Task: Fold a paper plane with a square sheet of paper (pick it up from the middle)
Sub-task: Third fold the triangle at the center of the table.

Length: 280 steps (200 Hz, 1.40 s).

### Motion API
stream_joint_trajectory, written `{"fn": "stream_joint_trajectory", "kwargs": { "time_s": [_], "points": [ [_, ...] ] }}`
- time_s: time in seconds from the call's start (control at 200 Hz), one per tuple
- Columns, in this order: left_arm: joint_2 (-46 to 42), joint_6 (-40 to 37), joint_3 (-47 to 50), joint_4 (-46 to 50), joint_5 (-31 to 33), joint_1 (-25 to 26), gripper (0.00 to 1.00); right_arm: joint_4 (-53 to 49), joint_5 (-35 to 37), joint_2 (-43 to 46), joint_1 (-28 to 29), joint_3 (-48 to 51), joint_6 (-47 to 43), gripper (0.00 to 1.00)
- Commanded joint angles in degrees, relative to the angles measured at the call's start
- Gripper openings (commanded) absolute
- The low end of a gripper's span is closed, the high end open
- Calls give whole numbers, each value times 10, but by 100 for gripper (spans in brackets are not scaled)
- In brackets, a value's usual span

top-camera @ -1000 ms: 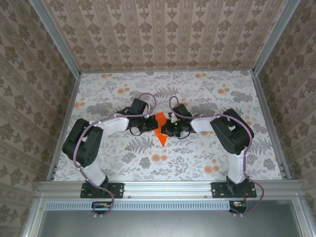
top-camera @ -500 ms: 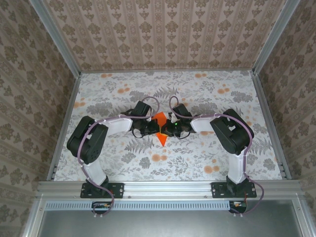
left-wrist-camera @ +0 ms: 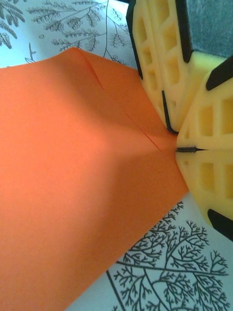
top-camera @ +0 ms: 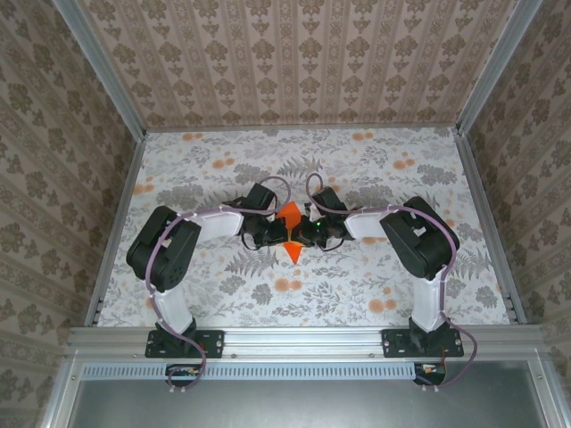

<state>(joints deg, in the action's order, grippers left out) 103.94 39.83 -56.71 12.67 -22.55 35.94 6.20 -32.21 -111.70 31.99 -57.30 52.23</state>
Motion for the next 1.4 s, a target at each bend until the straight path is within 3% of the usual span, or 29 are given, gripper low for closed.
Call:
{"fn": "stream_joint_trajectory", "kwargs": {
  "time_s": [0.0, 0.27, 0.65, 1.04, 1.395],
  "points": [
    [24, -21, -5, 64, 33, 7, 0, 5, -14, 36, -9, 6, -15, 3],
    [27, -39, -20, 89, 48, 9, 0, -54, 8, 54, -28, -9, -85, 4],
    [36, -49, -31, 105, 53, 9, 0, -92, -5, 10, -28, -41, -131, 4],
    [55, -73, -37, 131, 65, 8, 0, -90, 20, -29, -57, -56, -113, 4],
    [68, -75, -33, 122, 61, 7, 0, -105, 30, -10, -123, -76, -120, 3]
  ]
}}
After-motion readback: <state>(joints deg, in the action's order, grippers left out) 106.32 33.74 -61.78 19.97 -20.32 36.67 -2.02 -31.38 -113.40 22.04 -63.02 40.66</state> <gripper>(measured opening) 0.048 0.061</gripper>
